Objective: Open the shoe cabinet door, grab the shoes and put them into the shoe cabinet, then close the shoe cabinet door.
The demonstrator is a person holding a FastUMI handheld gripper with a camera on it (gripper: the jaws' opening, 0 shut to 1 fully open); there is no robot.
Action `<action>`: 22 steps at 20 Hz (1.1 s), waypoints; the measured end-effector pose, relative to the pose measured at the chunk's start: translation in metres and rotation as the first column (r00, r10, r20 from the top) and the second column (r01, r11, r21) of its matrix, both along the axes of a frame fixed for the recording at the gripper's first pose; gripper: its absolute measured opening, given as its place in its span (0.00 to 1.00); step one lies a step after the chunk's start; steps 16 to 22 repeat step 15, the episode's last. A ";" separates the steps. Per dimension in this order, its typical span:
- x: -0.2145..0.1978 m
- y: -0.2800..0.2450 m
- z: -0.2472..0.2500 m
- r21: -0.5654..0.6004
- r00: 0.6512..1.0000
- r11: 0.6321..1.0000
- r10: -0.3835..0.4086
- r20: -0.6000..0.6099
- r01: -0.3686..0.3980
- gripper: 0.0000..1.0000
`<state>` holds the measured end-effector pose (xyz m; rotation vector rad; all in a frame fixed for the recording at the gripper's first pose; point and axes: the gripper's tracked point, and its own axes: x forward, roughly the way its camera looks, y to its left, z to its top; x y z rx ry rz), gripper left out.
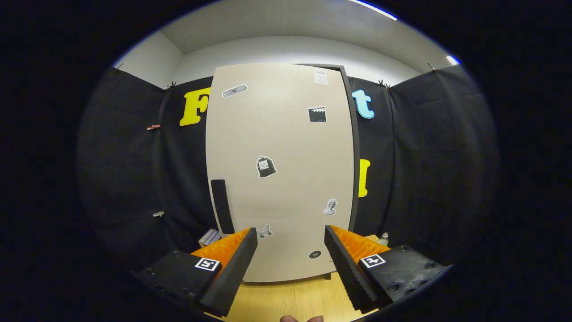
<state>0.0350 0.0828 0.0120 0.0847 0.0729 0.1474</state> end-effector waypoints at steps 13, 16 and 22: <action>-0.002 0.005 0.003 -0.011 1.000 1.000 0.003 0.008 -0.003 0.98; -0.002 0.004 0.003 -0.016 1.000 1.000 -0.001 0.011 0.001 0.98; -0.002 0.004 0.003 -0.016 1.000 1.000 -0.001 0.011 0.001 0.98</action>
